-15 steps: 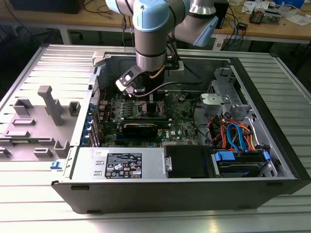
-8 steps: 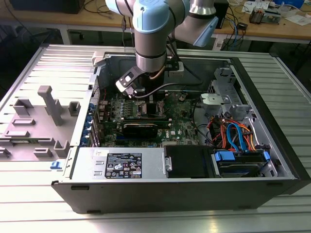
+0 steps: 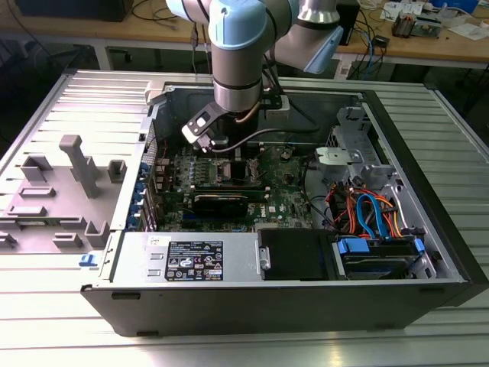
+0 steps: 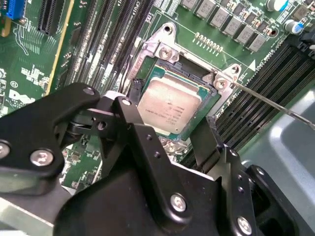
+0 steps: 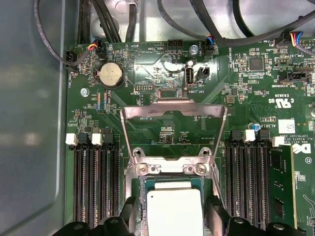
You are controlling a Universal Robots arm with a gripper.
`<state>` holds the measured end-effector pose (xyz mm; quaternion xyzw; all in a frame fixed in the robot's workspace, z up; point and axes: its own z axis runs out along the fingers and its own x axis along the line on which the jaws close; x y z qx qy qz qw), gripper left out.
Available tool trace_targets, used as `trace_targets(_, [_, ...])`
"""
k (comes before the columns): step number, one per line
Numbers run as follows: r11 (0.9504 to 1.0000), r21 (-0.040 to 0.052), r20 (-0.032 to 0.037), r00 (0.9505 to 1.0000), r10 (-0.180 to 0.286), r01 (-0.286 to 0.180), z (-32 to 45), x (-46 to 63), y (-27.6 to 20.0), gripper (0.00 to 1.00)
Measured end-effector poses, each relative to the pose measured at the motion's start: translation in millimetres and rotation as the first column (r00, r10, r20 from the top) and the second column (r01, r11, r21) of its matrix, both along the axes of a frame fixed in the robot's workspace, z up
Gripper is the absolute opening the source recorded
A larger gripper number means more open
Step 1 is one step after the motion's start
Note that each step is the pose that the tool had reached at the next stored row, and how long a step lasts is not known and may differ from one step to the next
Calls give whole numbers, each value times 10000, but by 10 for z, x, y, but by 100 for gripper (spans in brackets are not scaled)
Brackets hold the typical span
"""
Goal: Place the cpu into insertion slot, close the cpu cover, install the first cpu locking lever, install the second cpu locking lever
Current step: 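Place the cpu into insertion slot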
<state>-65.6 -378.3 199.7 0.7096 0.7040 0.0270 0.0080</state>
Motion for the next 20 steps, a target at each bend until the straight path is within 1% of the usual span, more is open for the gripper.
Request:
trace_targets(3, [10000, -1, 0, 10000, 0, 0, 1, 0, 0, 66])
trace_targets(4, [10000, 0, 0, 10000, 0, 0, 1, 0, 0, 58])
trace_targets(12, [10000, 0, 0, 10000, 0, 0, 5, 0, 0, 58])
trace_targets(13, [10000, 0, 0, 10000, 0, 0, 5, 0, 0, 60])
trace_targets(14, [10000, -1, 0, 10000, 0, 0, 6, 0, 0, 66])
trace_targets(20, [10000, 0, 0, 10000, 0, 0, 9, 0, 0, 66])
